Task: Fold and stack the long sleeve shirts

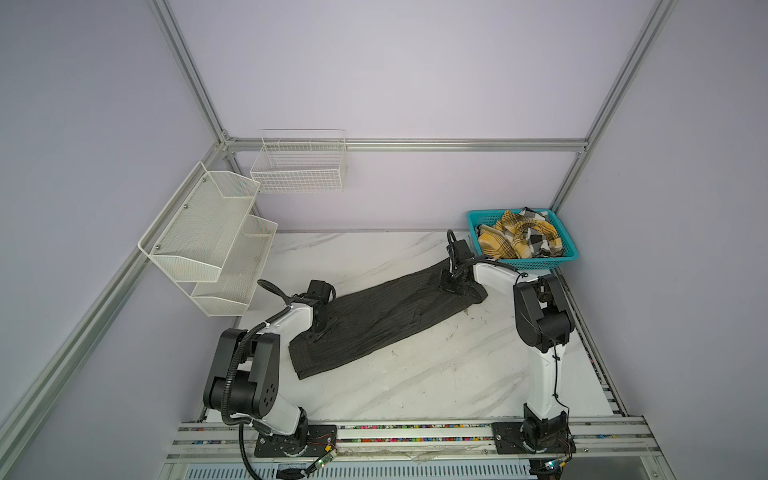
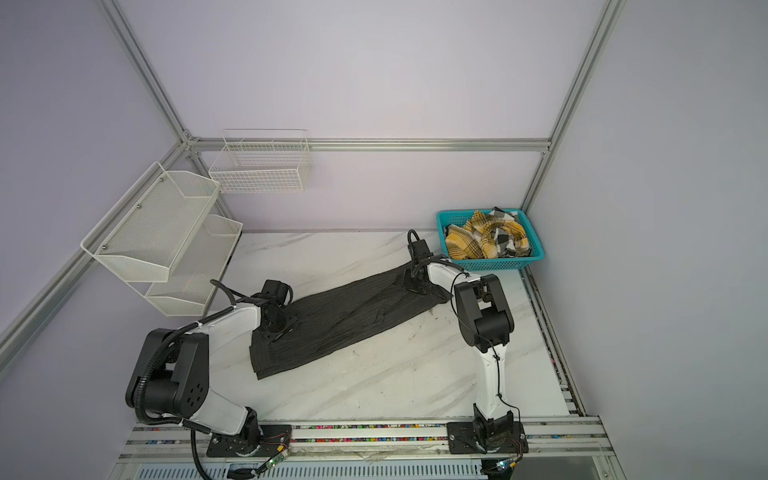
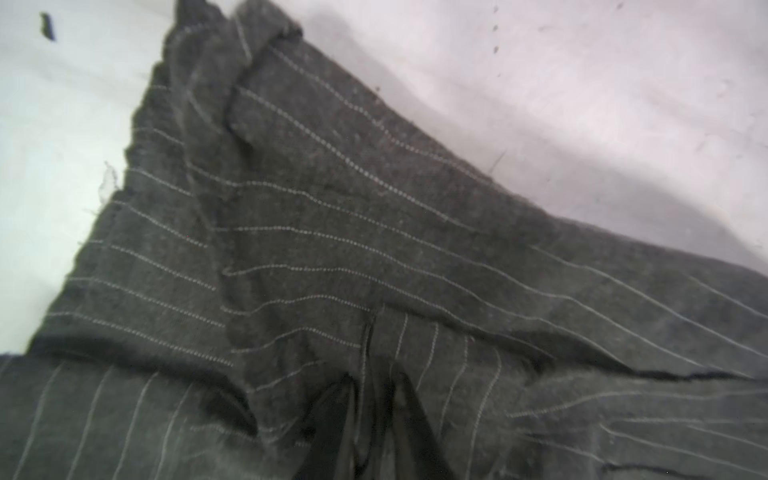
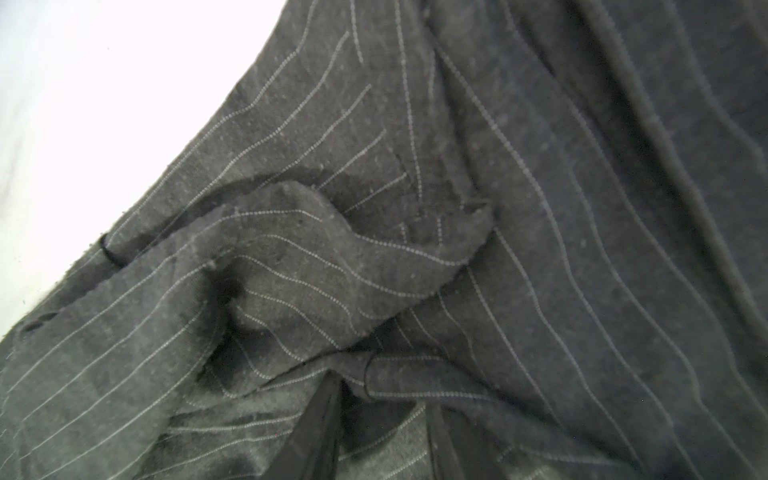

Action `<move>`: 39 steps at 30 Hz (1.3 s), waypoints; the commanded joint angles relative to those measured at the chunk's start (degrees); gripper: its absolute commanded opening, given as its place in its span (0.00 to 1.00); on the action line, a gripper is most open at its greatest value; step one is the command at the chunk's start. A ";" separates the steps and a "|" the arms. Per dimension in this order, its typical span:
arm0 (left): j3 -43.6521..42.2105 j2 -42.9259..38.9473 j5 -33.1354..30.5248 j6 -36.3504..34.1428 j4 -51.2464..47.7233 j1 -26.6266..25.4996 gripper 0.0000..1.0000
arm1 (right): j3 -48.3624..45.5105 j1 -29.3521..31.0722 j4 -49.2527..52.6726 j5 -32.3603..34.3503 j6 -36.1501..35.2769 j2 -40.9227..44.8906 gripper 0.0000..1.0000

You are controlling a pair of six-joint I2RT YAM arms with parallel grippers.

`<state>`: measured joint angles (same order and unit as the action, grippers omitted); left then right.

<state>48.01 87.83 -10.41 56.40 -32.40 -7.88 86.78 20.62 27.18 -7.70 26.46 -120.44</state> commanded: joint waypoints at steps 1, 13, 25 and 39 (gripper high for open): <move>5.15 -2.60 1.23 -0.37 -1.76 0.23 0.16 | -0.82 0.00 2.04 0.76 0.44 -1.20 0.37; 4.36 0.99 3.99 0.46 -2.46 0.23 0.18 | -0.49 -0.01 2.09 0.85 0.57 -1.81 0.37; 5.83 -4.60 -1.88 -1.45 -8.12 0.23 0.00 | 3.09 -0.17 1.54 -1.37 1.23 2.59 0.39; 7.01 -8.92 -5.12 -3.58 -11.64 1.79 0.00 | 9.19 -0.15 1.73 -6.27 3.21 0.47 0.30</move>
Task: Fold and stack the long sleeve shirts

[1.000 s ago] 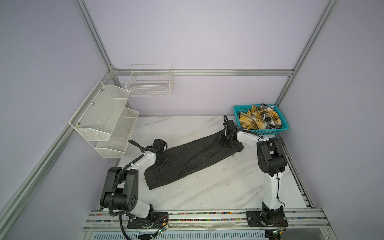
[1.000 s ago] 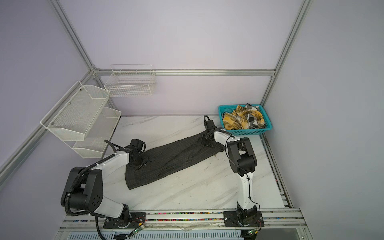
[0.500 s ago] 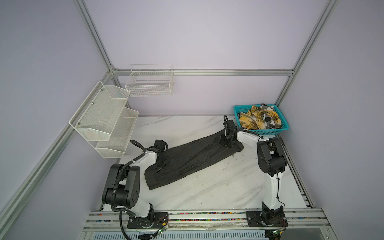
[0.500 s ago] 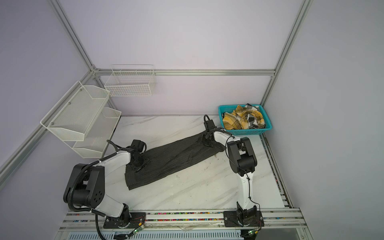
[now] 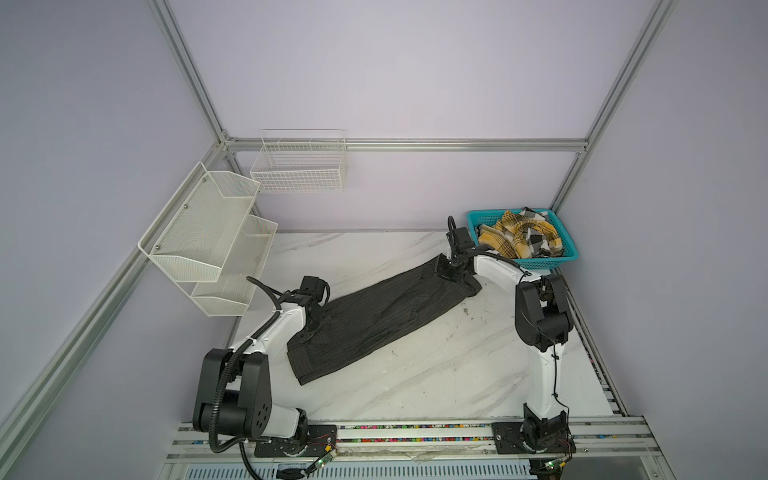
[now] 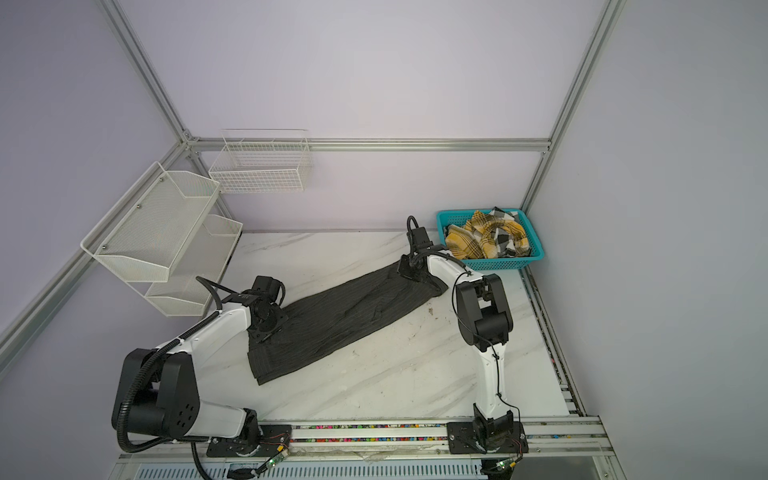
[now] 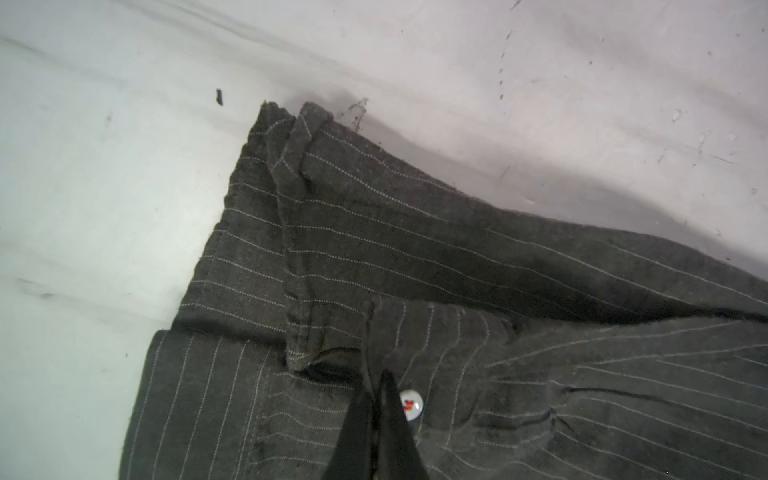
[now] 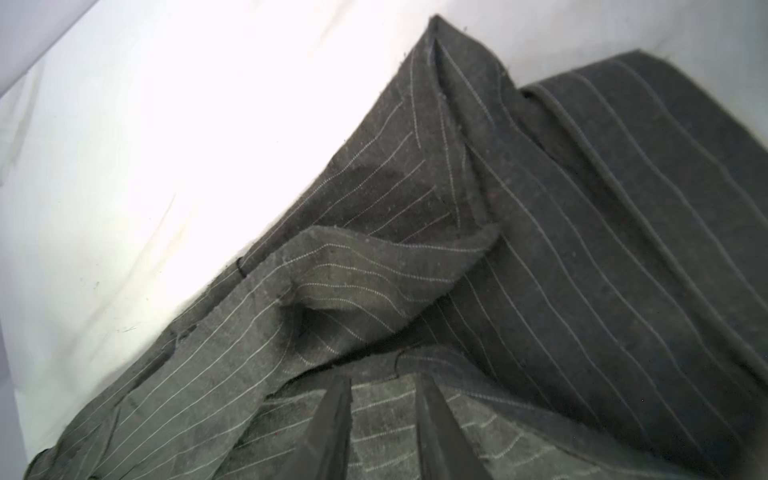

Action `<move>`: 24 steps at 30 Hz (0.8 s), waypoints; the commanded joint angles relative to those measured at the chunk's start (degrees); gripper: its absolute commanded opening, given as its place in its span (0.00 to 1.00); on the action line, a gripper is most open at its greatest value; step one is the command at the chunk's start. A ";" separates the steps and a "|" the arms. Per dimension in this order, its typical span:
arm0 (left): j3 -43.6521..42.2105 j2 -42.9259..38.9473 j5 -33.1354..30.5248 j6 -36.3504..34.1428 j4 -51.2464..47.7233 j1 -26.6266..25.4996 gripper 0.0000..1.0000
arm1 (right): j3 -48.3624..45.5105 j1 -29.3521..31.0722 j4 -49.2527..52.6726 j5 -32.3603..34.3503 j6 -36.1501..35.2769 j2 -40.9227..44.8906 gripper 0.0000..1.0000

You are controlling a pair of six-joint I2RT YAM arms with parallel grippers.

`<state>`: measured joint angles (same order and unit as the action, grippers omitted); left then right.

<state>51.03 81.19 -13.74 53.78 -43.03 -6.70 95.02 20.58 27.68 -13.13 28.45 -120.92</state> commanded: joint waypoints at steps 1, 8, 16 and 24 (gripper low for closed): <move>4.07 -2.26 -1.69 -1.02 -1.11 0.63 0.00 | 1.11 -0.11 1.98 -0.85 1.60 1.24 0.30; 4.52 -1.15 -1.73 -1.92 -1.97 1.12 0.00 | -4.05 0.03 2.50 -0.91 0.94 6.39 0.42; 5.03 1.38 -0.76 -2.62 -1.88 1.34 0.00 | 1.79 0.06 -2.86 -0.96 1.94 -1.68 0.22; 5.52 0.80 -1.78 -3.67 -3.27 1.60 0.00 | 5.07 -1.62 -4.14 0.64 -0.05 -9.65 0.21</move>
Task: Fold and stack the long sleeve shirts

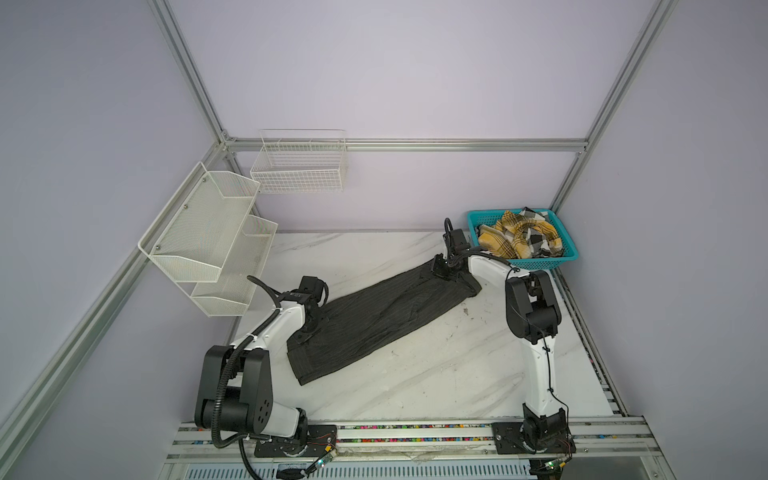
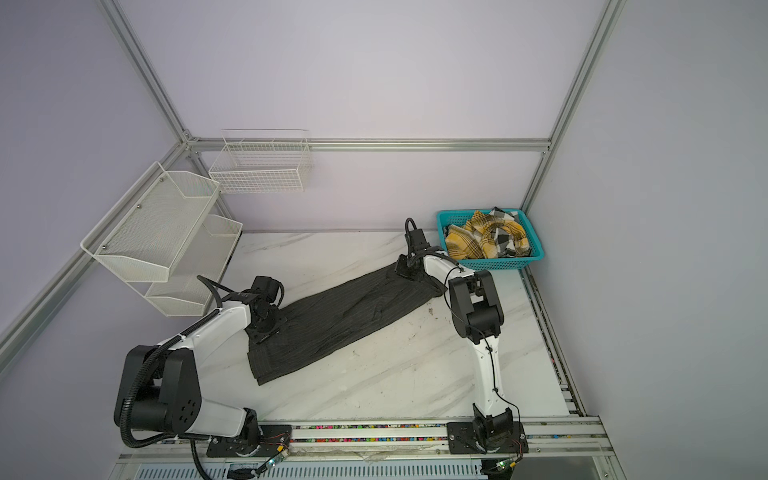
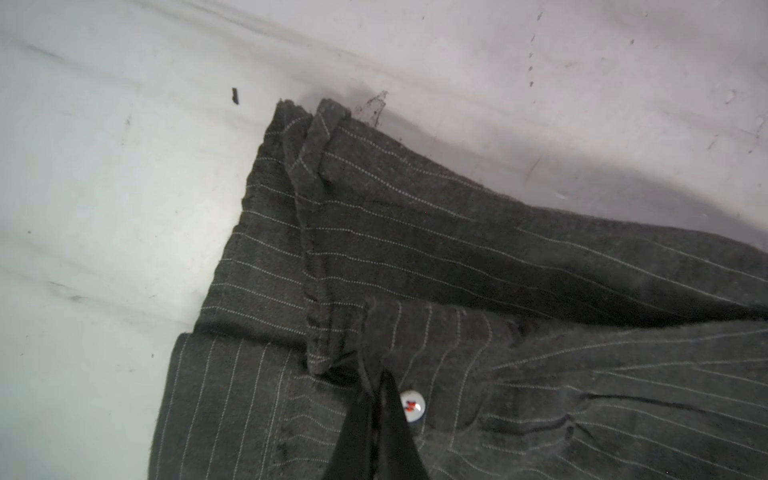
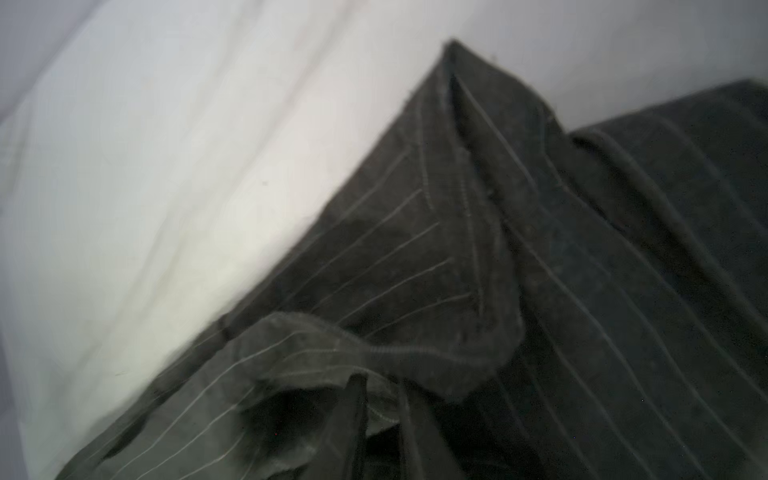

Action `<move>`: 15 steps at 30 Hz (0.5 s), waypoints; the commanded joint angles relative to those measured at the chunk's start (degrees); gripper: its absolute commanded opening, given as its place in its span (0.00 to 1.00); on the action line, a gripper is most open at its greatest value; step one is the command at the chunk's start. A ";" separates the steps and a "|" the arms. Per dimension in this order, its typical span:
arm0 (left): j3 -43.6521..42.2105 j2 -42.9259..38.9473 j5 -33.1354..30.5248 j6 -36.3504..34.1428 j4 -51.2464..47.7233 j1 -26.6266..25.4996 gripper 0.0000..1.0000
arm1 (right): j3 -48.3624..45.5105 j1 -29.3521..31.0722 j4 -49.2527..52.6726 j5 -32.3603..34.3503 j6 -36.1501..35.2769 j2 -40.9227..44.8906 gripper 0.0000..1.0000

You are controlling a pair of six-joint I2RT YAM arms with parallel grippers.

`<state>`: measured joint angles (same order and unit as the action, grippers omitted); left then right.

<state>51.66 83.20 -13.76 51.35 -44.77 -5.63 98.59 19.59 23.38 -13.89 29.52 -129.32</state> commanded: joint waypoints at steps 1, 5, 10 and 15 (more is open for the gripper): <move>4.69 -1.45 -1.86 -1.34 -1.66 0.49 0.00 | 1.97 -0.65 0.33 1.49 -1.12 -2.11 0.22; 3.33 -1.68 -2.34 -2.20 -2.43 1.42 0.00 | 2.32 -0.78 1.50 2.19 -0.94 -3.94 0.22; 2.35 -4.05 -2.50 -3.66 -3.15 3.46 0.00 | 0.08 -0.67 1.05 1.39 -2.43 -3.03 0.24; 2.31 -3.37 -3.25 -5.41 -2.99 4.46 0.00 | 0.71 -0.69 2.27 1.84 -4.53 -1.22 0.35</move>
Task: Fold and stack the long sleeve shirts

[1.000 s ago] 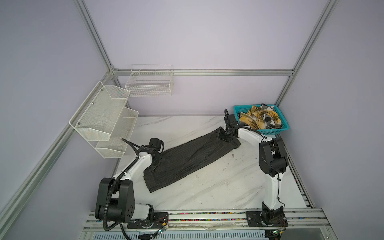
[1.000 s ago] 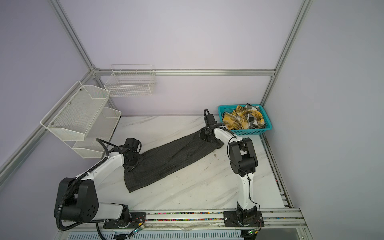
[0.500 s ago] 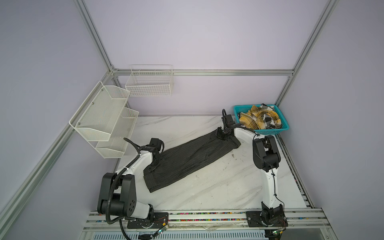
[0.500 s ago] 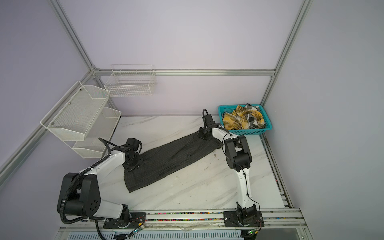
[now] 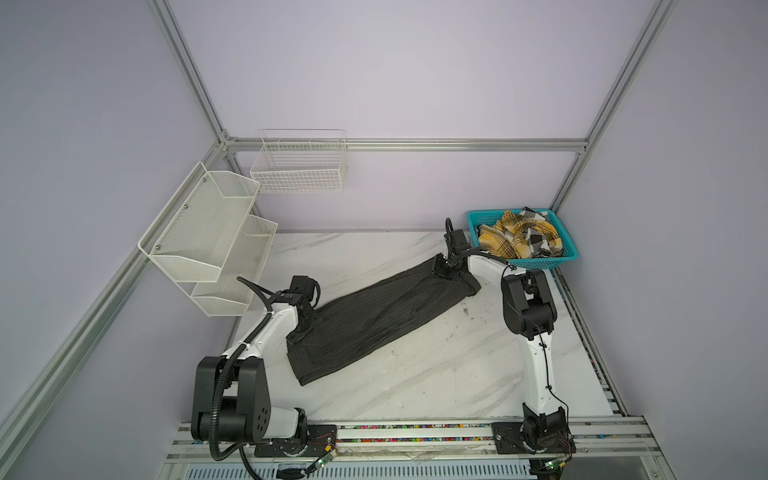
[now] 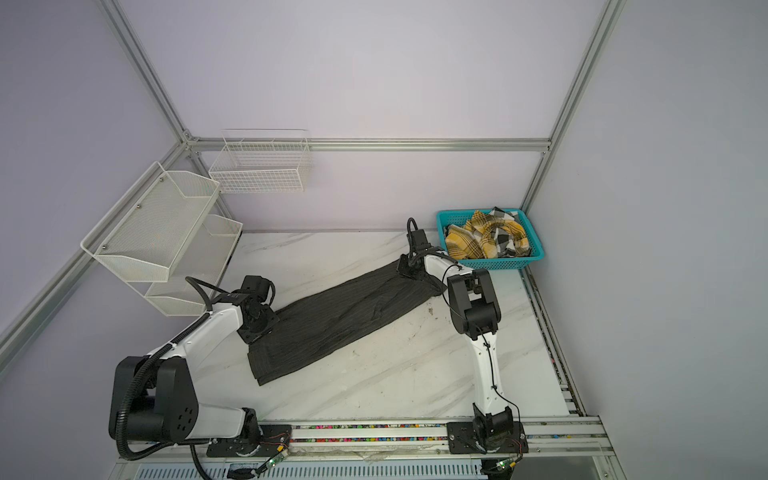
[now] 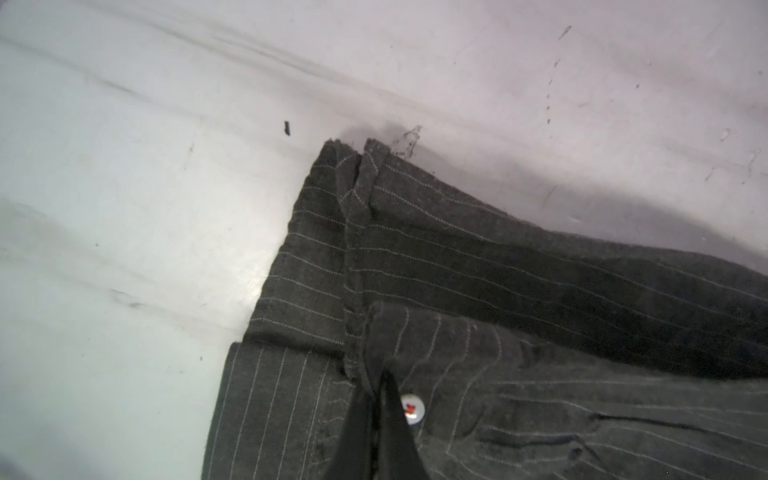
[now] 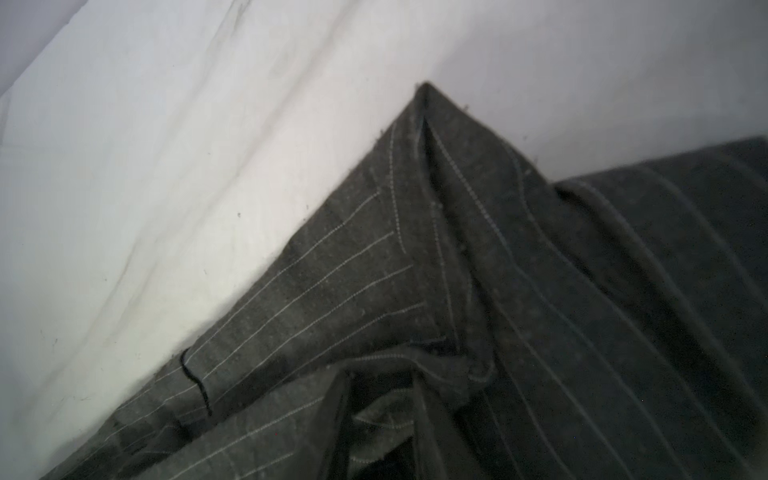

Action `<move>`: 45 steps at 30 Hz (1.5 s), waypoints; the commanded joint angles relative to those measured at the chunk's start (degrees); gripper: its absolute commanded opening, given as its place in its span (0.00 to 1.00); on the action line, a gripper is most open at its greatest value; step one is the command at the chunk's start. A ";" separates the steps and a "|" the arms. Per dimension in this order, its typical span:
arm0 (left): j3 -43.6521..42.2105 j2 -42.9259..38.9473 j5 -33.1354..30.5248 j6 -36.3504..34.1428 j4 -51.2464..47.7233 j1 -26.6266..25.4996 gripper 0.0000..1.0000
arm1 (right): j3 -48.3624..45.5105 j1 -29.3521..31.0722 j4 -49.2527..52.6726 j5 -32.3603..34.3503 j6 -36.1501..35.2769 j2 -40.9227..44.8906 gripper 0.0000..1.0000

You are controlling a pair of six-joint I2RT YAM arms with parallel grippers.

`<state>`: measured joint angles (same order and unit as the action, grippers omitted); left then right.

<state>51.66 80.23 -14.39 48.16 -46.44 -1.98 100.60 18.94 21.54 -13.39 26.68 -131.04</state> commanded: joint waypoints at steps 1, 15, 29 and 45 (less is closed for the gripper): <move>2.07 0.08 -2.64 -2.36 -1.14 0.93 0.00 | -0.92 -0.04 4.40 1.26 -1.67 0.73 0.37; -3.18 5.21 -3.18 -1.93 1.87 1.71 0.00 | -1.77 0.95 2.67 -2.17 -0.49 8.69 0.40; 4.32 -5.52 -1.31 -3.32 -5.07 1.03 0.49 | -16.50 7.36 7.43 7.40 1.72 24.04 0.47; 5.11 12.64 9.77 -8.38 9.86 -1.63 0.12 | -28.43 8.43 -0.27 2.66 9.58 18.46 0.33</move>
<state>53.87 92.49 -5.89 41.74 -39.31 -3.46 70.91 27.18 23.31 -11.33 34.48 -109.23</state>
